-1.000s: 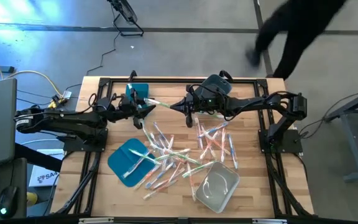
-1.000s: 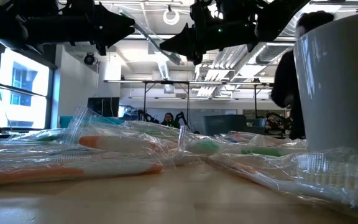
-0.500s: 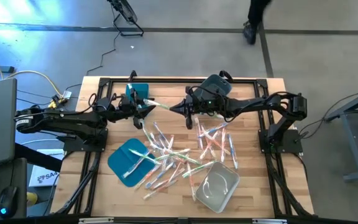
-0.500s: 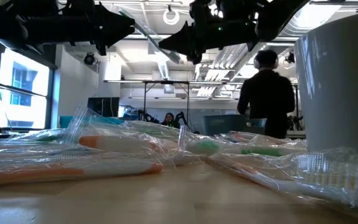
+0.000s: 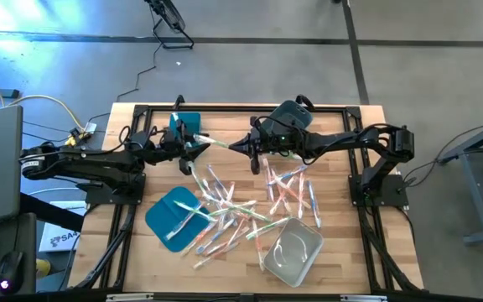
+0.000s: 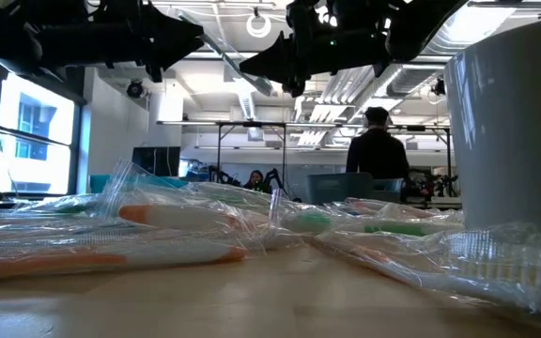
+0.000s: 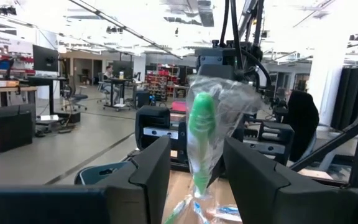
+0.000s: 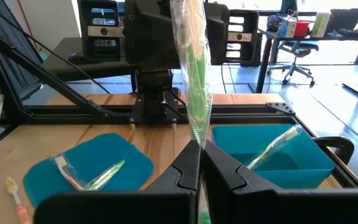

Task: Pick & Place Toothbrushes
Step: Put the green toothbrush into the blue bin

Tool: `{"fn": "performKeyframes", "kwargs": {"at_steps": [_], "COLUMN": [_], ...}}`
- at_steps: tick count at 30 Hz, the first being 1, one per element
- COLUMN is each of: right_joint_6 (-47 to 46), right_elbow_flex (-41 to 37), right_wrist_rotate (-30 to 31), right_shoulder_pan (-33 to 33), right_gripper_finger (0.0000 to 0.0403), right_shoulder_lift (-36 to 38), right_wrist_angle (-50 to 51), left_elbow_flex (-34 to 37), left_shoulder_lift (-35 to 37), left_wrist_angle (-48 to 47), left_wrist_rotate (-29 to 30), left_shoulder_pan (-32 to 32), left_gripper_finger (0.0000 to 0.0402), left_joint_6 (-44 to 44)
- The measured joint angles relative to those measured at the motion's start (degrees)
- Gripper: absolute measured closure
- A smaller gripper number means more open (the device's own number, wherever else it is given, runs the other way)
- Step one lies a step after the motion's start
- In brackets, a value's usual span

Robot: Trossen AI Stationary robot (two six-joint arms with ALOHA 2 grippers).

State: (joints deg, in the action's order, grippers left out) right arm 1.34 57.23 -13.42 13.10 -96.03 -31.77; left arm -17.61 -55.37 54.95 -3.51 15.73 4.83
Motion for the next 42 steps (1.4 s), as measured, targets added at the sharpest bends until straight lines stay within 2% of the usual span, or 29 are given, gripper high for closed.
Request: {"fn": "performKeyframes", "kwargs": {"at_steps": [14, 32, 36, 42], "right_joint_6": [0.00, 0.11, 0.16, 0.00], "right_elbow_flex": [0.00, 0.04, 0.04, 0.02], "right_wrist_rotate": [0.13, -0.19, -0.19, -0.24], "right_shoulder_pan": [0.02, 0.00, -0.04, -0.04], "right_gripper_finger": [0.0399, 0.0398, 0.0378, 0.0302], "right_shoulder_lift": [0.00, 0.00, 0.00, 0.29], "right_wrist_angle": [0.38, 1.24, 1.27, 1.31], "left_elbow_flex": [-0.02, -0.02, -0.02, 0.00], "left_shoulder_lift": [0.00, -0.02, -0.02, -0.02], "left_wrist_angle": [1.49, 1.43, 1.51, 1.54], "left_wrist_rotate": [-0.23, -0.94, -0.92, -0.90], "left_shoulder_pan": [0.00, 0.00, 0.00, 0.02], "left_gripper_finger": [0.0344, 0.0345, 0.0345, 0.0345], "left_joint_6": [0.01, -0.01, -0.01, -0.01]}}
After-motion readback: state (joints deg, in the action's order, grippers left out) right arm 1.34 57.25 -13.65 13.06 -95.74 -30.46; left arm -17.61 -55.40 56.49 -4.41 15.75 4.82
